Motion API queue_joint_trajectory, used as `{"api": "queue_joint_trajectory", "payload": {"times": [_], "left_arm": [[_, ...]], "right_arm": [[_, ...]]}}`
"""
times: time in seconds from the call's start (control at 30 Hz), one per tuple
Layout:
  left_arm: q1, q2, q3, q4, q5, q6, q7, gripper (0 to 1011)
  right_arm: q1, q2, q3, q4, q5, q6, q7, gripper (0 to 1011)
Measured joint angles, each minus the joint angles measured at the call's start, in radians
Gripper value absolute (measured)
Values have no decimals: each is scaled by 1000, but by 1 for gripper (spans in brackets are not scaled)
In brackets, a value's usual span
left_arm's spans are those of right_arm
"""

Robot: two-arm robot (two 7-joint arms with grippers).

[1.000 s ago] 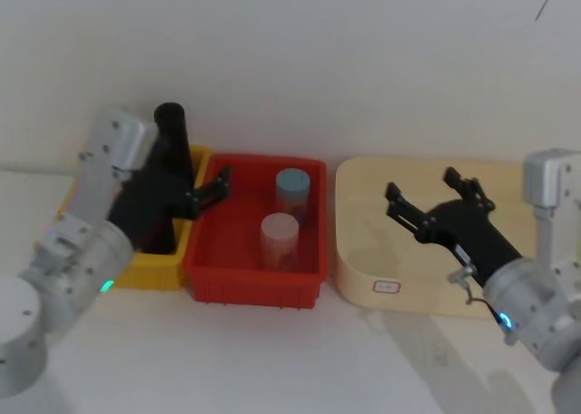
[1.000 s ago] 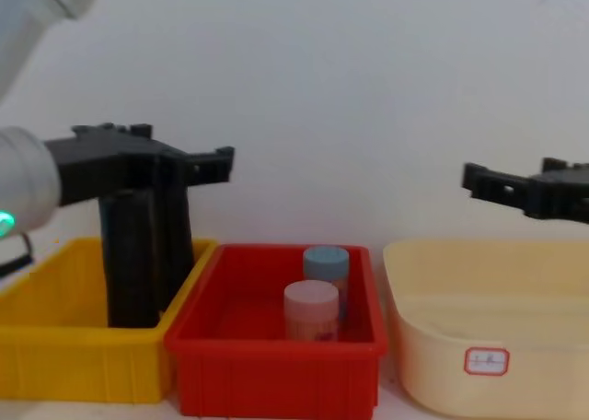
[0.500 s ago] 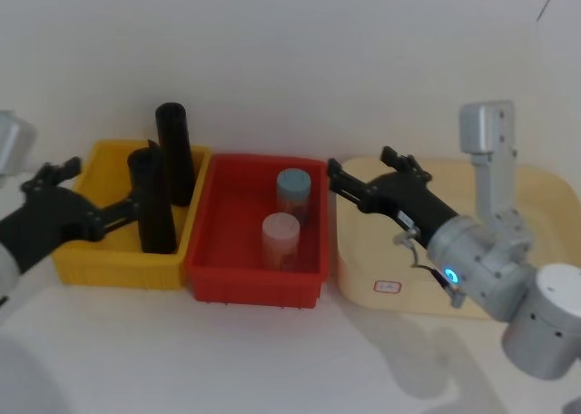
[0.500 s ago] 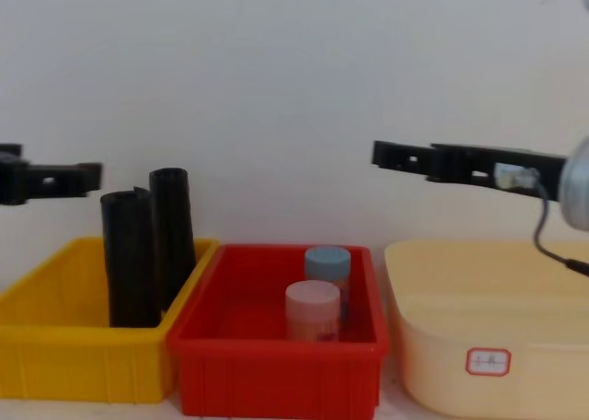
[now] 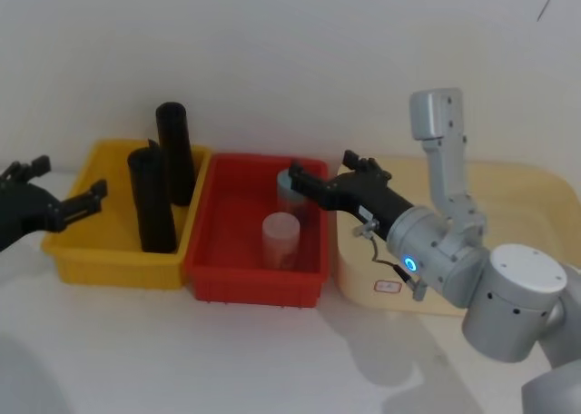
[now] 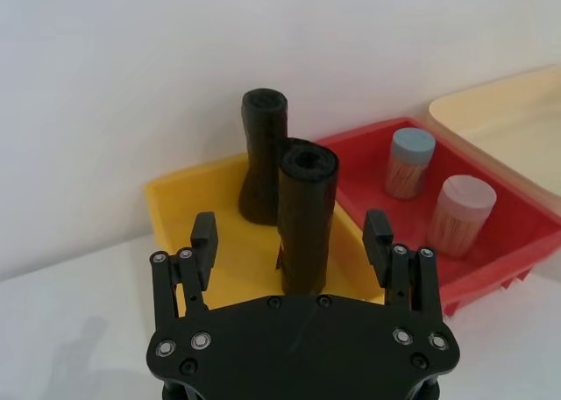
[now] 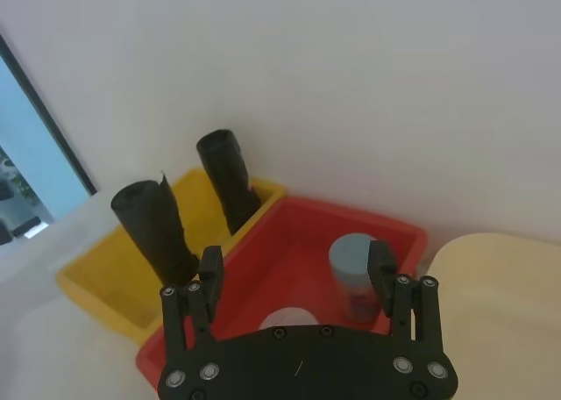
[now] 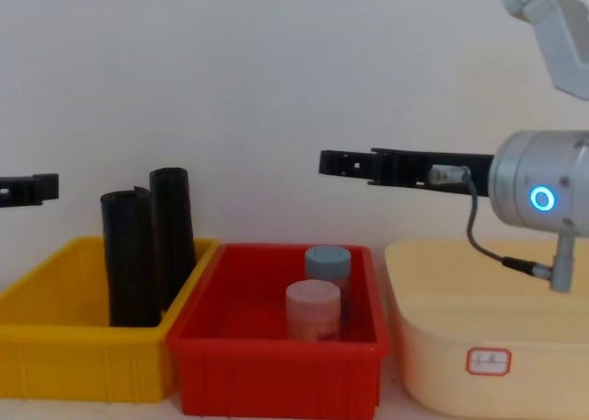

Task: Pick up the garbage bag with the one hand and transfer it to the other hand.

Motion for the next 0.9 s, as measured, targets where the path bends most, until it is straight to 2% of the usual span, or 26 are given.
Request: {"api": "queue_joint_trajectory", "payload": {"times": [0.33, 0.5, 0.9], "left_arm": [[-133, -42, 67, 147, 1, -40, -61, 1001], [-215, -70, 112, 231, 14, -55, -85, 1001], [-332, -113, 183, 359, 26, -61, -130, 1001]], "right_arm": [[3, -11, -17, -1, -3, 43, -4, 1000], [6, -13, -27, -3, -7, 64, 1, 1000], [11, -14, -41, 4, -10, 81, 18, 1000]]}}
